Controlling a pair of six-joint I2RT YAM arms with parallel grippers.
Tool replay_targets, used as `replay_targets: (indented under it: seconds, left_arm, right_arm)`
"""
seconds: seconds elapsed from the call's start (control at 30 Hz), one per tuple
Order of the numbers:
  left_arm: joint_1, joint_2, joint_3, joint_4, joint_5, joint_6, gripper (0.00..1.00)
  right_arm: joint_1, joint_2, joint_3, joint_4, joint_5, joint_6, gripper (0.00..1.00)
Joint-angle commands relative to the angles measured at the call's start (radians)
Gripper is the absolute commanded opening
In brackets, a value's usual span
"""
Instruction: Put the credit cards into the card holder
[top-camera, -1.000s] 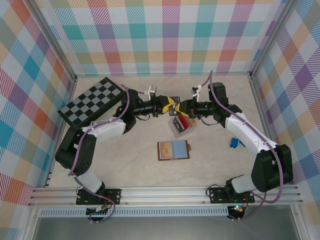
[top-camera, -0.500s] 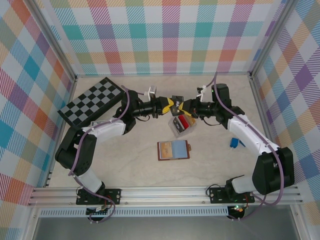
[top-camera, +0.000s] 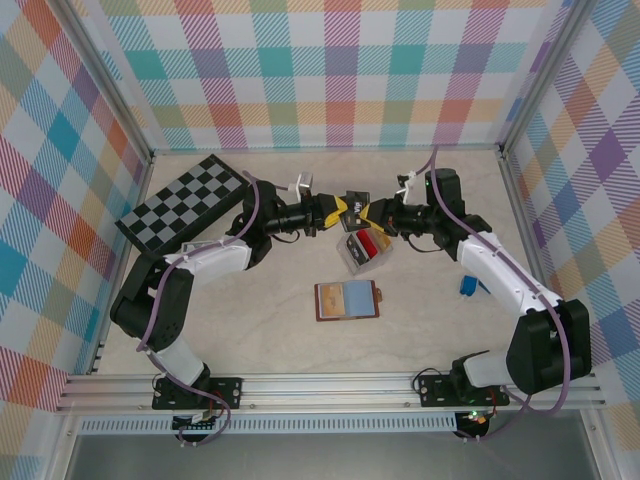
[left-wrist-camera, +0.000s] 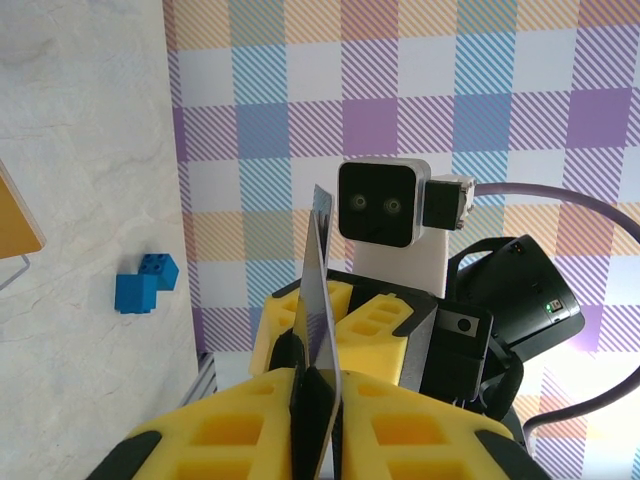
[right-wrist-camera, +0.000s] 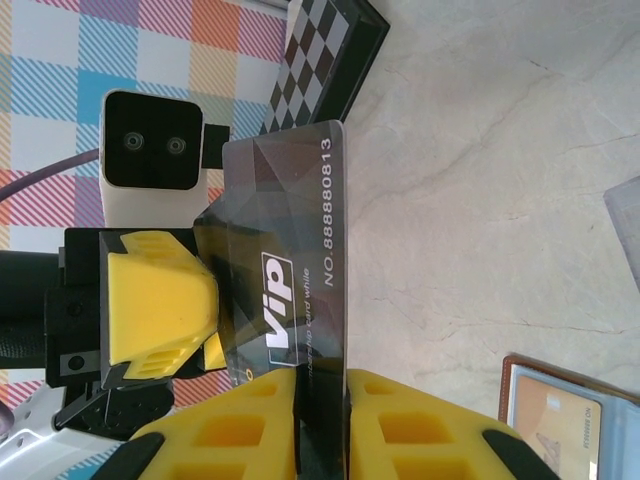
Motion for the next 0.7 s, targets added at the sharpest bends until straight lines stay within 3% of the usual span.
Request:
replay_targets:
  seconds: [0.0,0.37,0.67]
  left_arm:
    - [-0.002,-0.015,-0.001,0.092,0.012,0.009,0.13]
    - [-0.001,-0.012,-0.003,0.053,0.007,0.041,0.03]
    - [0.001,-0.044,-0.002,-0.103,-0.003,0.148,0.0]
  right_arm:
    - [-0.014,0.004,-0.026,-0.056,0.058,0.003,0.19]
    - [-0.019,0.005,-0.016,-0.058,0.049,-0.002,0.21]
    - [-0.019,-0.001,0.007,-0.125,0.097,-0.043,0.2]
